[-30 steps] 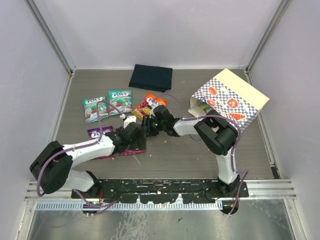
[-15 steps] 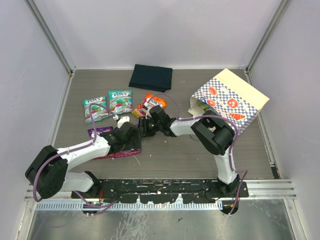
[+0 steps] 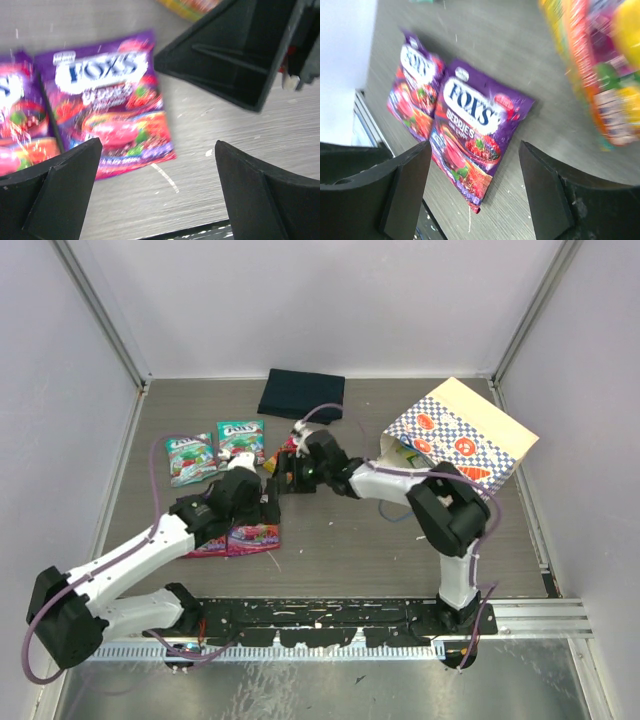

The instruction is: Take the snacks out of the paper bag

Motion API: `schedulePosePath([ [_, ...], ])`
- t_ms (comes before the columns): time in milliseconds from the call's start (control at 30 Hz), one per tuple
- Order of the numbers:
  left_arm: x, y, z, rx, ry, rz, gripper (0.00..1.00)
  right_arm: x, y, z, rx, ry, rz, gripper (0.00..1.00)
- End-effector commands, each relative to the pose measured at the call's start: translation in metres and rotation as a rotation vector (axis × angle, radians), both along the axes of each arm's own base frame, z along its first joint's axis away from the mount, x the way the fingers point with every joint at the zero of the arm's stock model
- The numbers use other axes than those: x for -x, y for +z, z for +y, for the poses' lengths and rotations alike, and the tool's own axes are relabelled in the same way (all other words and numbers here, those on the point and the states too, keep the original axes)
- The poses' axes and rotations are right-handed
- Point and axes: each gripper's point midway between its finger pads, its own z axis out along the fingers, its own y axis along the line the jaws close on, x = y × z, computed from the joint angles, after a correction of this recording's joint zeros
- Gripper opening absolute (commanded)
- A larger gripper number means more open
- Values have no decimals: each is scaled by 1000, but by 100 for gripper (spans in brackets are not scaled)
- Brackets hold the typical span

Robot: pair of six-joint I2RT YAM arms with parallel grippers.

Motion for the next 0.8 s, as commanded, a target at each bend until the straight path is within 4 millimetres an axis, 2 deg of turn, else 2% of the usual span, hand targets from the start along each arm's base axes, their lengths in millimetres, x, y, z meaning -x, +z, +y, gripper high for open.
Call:
schedulePosePath([
  [0,-21,71,-25,39,-162,-136,98,-60,114,-53,-118,-207,-197,77],
  [33,-25,75,-30,31,-194,-141,98,-66,130,-68,-133,-250,-222,77],
  [100,-34,78,-40,9,-253,-152,98,-68,144,-97,-131,-325,-248,77],
  [200,-54,84,-67,5,-351,-181,98,-65,175,-135,-155,-411,-289,79],
  [333,-86,76,-97,-50,-468,-203,98,-55,209,-184,-146,-501,-357,84],
  [433,-112,59,-109,-151,-536,-177,98,-49,231,-217,-134,-552,-412,86],
  [500,-130,46,-114,-196,-563,-153,98,-45,240,-233,-118,-572,-444,89],
  [633,-166,21,-119,-176,-574,-103,98,-40,249,-259,-83,-602,-478,90],
  [767,-188,-8,-119,-215,-630,-60,98,-35,247,-268,-79,-586,-469,91],
])
